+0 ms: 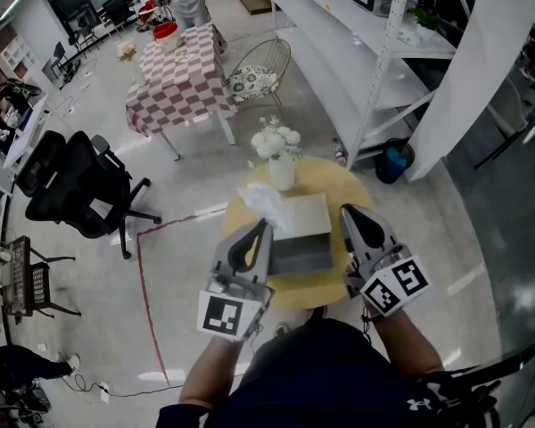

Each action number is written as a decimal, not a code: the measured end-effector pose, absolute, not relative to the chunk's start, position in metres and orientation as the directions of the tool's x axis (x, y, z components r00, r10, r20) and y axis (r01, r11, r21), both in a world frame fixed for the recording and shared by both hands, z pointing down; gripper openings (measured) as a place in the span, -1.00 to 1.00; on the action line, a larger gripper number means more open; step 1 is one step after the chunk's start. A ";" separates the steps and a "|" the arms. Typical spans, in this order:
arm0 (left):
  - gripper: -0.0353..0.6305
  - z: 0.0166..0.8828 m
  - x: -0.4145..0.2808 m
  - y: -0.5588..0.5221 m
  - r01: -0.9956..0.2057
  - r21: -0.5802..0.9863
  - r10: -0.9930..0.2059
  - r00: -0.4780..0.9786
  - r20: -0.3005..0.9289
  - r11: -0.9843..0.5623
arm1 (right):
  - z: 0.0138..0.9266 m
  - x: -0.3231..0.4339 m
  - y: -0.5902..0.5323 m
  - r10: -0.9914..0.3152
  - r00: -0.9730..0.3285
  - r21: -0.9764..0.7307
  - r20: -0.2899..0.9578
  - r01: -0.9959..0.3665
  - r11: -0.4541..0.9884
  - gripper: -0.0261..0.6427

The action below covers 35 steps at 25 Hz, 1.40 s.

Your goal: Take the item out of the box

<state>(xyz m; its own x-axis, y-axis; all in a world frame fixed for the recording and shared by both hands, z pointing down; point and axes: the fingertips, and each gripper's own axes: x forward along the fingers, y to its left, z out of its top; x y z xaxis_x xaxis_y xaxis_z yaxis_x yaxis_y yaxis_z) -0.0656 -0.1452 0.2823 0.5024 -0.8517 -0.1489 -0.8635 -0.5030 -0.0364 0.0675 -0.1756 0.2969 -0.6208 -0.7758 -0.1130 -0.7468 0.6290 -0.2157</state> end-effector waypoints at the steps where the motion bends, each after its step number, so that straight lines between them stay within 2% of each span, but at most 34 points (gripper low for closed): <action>1: -0.85 0.282 -0.065 -0.145 -0.863 -0.038 -0.851 0.504 -0.150 -0.504 | 0.297 0.067 -0.175 -0.775 -0.622 -0.215 -0.113 -0.746 0.630 -0.89; 35: -0.85 0.290 -0.065 -0.149 -0.866 -0.040 -0.856 0.500 -0.135 -0.499 | 0.305 0.066 -0.182 -0.767 -0.633 -0.239 -0.100 -0.733 0.637 -0.89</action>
<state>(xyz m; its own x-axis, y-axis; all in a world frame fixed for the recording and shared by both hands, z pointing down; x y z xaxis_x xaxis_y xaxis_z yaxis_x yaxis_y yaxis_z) -0.0650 -0.1488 0.2899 0.4996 -0.8557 -0.1349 -0.8656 -0.4991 -0.0397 0.0659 -0.1817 0.3051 -0.6334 -0.7672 -0.1005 -0.7333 0.6367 -0.2387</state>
